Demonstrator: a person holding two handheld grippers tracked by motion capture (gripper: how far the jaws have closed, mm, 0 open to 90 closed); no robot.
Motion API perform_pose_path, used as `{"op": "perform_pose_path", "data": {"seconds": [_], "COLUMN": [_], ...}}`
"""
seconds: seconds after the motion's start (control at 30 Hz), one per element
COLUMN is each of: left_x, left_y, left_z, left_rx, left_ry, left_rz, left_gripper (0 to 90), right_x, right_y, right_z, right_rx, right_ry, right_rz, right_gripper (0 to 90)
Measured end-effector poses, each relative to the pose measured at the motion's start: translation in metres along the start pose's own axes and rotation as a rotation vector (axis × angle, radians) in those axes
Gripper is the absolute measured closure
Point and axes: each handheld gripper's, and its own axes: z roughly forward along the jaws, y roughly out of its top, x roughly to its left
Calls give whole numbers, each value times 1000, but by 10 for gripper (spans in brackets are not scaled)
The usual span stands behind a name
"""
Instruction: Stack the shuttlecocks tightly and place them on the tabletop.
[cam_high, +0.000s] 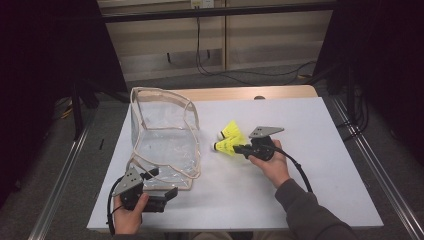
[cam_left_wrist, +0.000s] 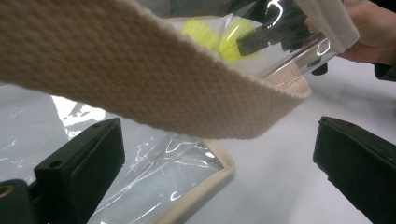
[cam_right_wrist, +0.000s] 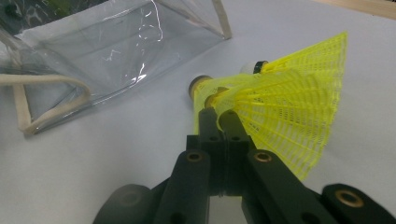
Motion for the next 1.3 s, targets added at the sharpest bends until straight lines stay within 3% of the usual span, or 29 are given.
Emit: {"op": "perform_pose_path", "data": {"seconds": [1.3], "left_x": [0], "left_y": [0], "left_z": [1], "left_rx": [-2], "left_ry": [0], "left_rz": [-4], "left_gripper": [20], "right_x": [3], "right_y": [-10], "right_z": [7], "right_rx": [51], "right_ry": [8], "right_rz": [22], "right_gripper": [886]}}
